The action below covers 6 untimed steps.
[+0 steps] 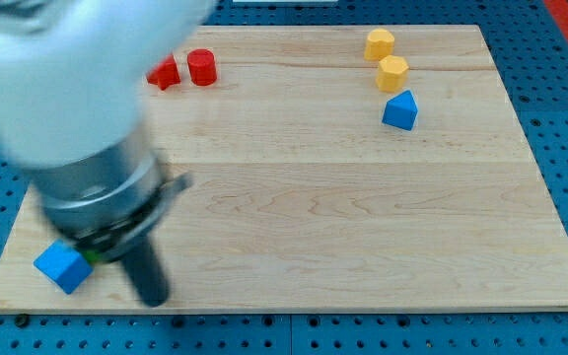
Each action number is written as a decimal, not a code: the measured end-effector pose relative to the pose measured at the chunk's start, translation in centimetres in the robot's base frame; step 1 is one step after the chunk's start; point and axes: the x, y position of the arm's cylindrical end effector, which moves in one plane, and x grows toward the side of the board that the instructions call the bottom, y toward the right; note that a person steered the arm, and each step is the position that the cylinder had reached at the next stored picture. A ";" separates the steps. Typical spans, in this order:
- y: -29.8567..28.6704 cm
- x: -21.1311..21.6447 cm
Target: Push the green star using blue cube towards the right side
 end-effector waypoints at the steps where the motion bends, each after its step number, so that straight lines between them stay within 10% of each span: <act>1: -0.8 0.3; 3: -15.6 -0.2; 6: -13.4 -2.4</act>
